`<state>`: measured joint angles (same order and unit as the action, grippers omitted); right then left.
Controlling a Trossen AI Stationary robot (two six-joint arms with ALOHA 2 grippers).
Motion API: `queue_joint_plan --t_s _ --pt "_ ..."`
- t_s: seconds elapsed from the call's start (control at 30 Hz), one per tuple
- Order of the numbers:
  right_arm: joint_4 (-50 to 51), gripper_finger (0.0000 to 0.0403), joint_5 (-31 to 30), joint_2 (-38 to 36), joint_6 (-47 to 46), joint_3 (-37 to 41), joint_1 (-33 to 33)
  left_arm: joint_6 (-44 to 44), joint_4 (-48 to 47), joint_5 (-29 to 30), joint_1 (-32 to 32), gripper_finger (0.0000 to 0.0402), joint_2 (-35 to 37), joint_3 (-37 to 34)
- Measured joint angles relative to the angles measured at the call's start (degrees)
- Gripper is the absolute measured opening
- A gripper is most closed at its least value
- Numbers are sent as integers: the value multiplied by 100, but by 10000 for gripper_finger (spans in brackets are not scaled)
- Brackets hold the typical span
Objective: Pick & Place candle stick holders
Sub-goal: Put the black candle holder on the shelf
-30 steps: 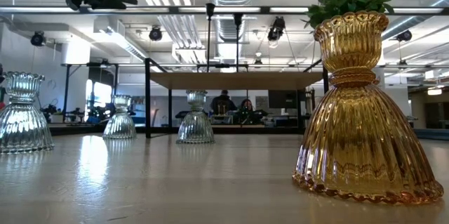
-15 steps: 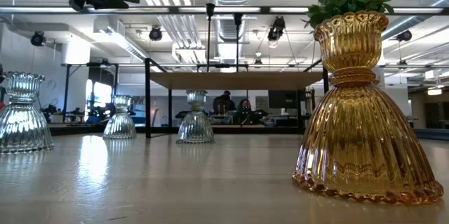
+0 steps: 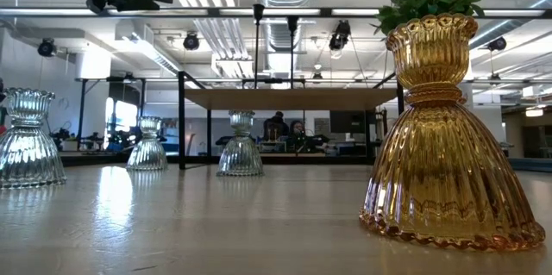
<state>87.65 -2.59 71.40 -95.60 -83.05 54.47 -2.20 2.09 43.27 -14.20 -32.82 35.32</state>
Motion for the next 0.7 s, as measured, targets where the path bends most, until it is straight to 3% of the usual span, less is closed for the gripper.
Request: queue_joint_plan --t_s 0.37,0.7 --pt "-589 59 -36 187 -710 100 617 0 -2 -311 -4 213 0 1" --pt "-1452 59 -37 143 -801 834 718 1 -2 -580 0 213 0 0"
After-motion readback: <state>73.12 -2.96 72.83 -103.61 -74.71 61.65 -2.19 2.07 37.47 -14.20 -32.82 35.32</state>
